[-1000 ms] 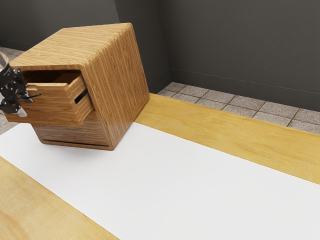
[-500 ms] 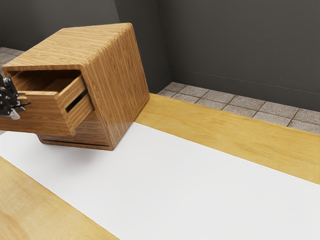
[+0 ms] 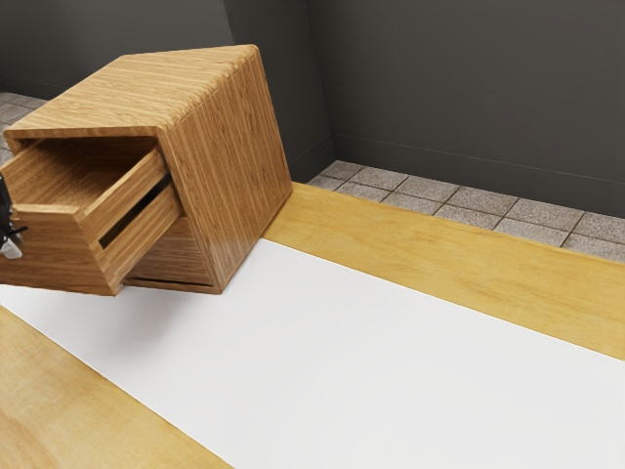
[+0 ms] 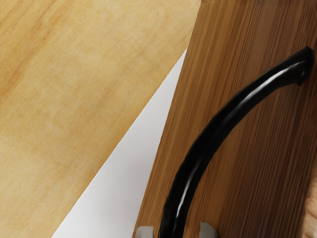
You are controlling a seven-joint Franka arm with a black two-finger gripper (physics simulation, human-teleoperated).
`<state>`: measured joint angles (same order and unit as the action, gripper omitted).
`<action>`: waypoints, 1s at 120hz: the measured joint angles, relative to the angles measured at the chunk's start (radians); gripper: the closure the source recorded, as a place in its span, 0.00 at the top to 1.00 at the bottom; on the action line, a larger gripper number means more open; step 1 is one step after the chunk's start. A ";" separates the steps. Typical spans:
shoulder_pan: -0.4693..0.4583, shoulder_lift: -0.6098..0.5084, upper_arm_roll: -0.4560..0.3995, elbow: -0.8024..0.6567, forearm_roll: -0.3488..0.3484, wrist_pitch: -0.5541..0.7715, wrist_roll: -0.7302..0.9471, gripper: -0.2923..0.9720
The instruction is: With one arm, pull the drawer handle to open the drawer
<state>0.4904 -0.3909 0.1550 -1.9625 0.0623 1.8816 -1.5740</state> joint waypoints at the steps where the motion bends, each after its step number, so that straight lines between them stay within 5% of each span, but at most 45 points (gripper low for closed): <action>1: 0.000 -0.001 0.003 -0.001 0.000 0.002 0.001 0.15; 120: -0.006 -0.242 0.024 -0.228 0.050 0.125 0.060 0.17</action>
<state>0.4848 -0.6332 0.1785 -2.1903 0.1124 2.0067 -1.5139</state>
